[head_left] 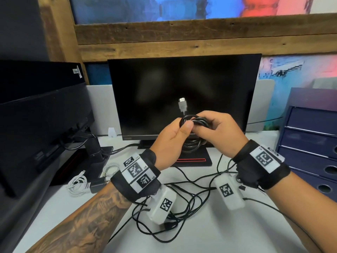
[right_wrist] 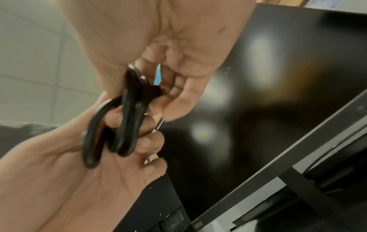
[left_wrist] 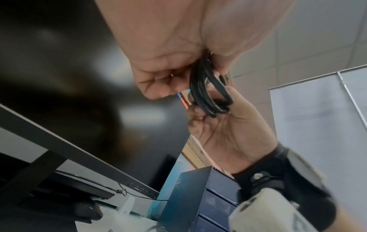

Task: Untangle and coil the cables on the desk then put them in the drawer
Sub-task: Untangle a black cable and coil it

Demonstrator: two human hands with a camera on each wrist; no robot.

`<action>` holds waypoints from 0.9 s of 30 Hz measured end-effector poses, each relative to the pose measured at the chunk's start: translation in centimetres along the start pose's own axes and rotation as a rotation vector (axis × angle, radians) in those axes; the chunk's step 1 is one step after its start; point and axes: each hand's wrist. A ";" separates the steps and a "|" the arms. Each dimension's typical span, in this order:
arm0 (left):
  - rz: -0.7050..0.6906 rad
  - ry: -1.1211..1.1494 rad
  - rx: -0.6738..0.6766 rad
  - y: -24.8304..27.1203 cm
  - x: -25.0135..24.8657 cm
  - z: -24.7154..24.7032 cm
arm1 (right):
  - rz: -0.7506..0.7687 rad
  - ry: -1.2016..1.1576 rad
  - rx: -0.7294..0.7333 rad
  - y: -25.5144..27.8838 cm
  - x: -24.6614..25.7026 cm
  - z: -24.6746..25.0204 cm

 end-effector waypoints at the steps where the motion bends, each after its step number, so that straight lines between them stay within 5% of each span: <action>1: 0.013 0.017 0.002 -0.1 -0.2 0.1 | -0.024 -0.054 0.058 -0.2 -0.2 0.6; 6: 0.100 0.120 -0.081 -0.7 -0.5 1.1 | -0.247 -0.502 0.213 -0.6 -1.4 1.9; 12: 0.133 0.180 -0.120 -2.0 0.4 3.6 | -0.098 -0.264 -0.090 -1.1 -1.6 3.5; 16: 0.165 0.077 -0.159 -2.1 1.5 4.5 | -0.012 -0.156 -0.132 -1.4 -1.3 3.4; 21: 0.214 0.127 -0.137 -1.9 1.7 4.1 | -0.078 -0.205 -0.083 -1.3 -1.7 3.5; 27: 0.149 0.089 -0.137 -1.5 1.2 3.2 | -0.037 -0.031 -0.342 -0.4 -2.1 1.7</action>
Point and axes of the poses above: each hand's wrist, its own y-axis away from the middle knuckle, its own z-axis out of the back of the hand, x = y × z, and after that the axes turned 7 degrees about -x, right-handed
